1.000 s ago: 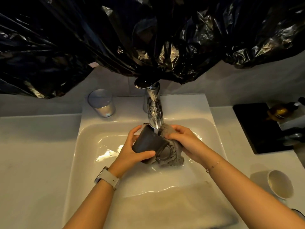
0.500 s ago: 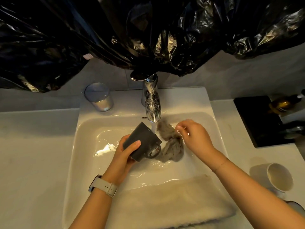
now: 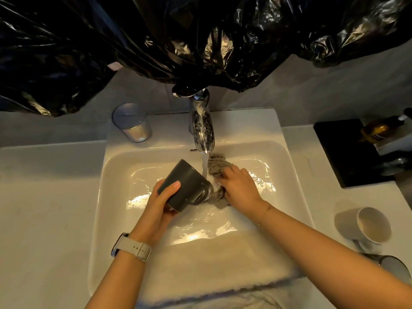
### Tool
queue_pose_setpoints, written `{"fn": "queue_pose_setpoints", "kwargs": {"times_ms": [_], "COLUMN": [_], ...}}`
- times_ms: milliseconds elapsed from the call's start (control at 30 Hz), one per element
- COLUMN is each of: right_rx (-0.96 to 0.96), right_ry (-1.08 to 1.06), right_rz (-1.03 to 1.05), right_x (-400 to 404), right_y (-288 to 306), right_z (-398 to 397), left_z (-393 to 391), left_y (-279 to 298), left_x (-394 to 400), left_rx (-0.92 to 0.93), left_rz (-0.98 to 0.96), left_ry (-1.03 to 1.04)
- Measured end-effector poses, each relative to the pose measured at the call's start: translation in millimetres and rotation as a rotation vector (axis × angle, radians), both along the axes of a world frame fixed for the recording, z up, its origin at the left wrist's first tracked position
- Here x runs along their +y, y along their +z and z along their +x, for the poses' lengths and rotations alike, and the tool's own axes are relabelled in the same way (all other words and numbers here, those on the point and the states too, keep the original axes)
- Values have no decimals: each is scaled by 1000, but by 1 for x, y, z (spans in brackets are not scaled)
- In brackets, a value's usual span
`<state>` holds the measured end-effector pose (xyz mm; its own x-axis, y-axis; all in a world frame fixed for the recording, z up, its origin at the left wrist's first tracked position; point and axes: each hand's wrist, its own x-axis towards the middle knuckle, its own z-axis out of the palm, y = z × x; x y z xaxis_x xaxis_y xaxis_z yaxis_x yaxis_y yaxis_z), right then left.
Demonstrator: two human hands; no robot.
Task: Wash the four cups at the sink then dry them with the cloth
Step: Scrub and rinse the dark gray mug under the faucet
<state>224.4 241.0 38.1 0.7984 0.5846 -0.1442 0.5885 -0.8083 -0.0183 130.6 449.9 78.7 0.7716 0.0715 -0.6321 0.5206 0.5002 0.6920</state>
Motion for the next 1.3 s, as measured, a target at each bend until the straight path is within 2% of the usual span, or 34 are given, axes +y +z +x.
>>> {"fn": "queue_pose_setpoints", "kwargs": {"times_ms": [67,167,267,367,500,600,733,833,967,1100,1200,1300], "right_rx": [-51,-35,119,295,250,304,340,317,490,424,550,495], "right_ry": [79,184,205,41,-190,-424,-522,-446,-268,-94,-203,-367], "right_rz": [-26,94,268,403,652,878,1081,1134,1129,967,1056,1213], "right_x": [-2,-12,-23,-32,-27,-23,-19,-9,10,18,21,26], "right_y": [-3,1,30,69,104,117,132,141,127,97,88,85], "right_z": [1,5,9,11,24,32,22,3,-23,-40,-40,-35], "left_z": [0,1,0,-2,-4,-6,-6,2,14,21,24,25], "left_y": [0,1,1,4,10,16,23,30,36,31,31,30], "left_x": [1,2,4,4,2,1,-3,-10,-26,-31,-32,-34], "left_rx": [7,6,8,8,-2,-3,-8,-18,-24,-42,-54,-79], "left_rz": [-15,-9,-3,3,3,18,73,122,201,231,246,292], "left_ry": [12,11,-2,-10,-7,-14,-49,-93,-113,-93,-94,-108]}}
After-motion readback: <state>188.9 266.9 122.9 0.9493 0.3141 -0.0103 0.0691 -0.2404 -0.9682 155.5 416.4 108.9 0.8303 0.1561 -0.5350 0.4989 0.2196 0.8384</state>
